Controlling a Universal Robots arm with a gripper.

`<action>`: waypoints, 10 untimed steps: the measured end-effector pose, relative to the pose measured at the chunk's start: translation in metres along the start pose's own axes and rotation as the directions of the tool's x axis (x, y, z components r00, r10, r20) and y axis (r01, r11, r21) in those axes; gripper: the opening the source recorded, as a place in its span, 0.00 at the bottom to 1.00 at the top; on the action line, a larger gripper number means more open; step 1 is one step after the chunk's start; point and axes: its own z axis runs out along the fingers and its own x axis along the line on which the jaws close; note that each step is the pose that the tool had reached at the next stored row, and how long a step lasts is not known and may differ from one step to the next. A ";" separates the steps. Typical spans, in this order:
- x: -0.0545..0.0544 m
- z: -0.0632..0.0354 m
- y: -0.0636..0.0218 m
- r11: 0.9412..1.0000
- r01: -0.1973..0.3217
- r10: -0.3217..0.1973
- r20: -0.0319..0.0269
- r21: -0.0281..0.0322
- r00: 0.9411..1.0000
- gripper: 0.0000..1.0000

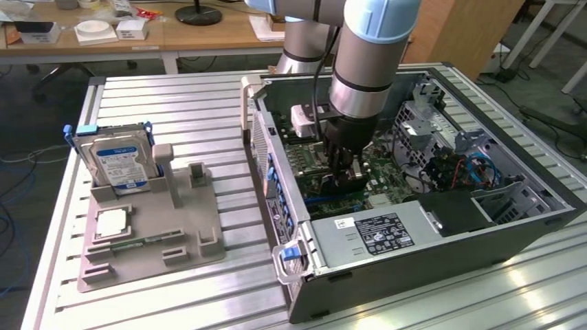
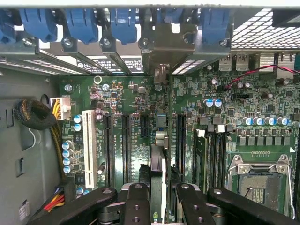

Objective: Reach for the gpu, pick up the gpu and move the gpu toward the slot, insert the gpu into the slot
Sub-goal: 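Insert the gpu into the slot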

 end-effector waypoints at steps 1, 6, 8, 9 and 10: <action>0.000 0.0000 0.0000 1.000 0.000 0.000 0.000 0.000 1.000 0.26; 0.000 0.0000 0.0000 1.000 0.000 0.000 0.000 0.000 1.000 0.26; 0.000 0.0003 0.0000 1.000 0.000 0.000 0.000 0.000 1.000 0.26; 0.000 0.0005 0.0000 1.000 0.001 -0.001 0.000 0.000 1.000 0.26; 0.000 0.0007 0.0001 1.000 0.002 -0.002 0.000 0.000 1.000 0.26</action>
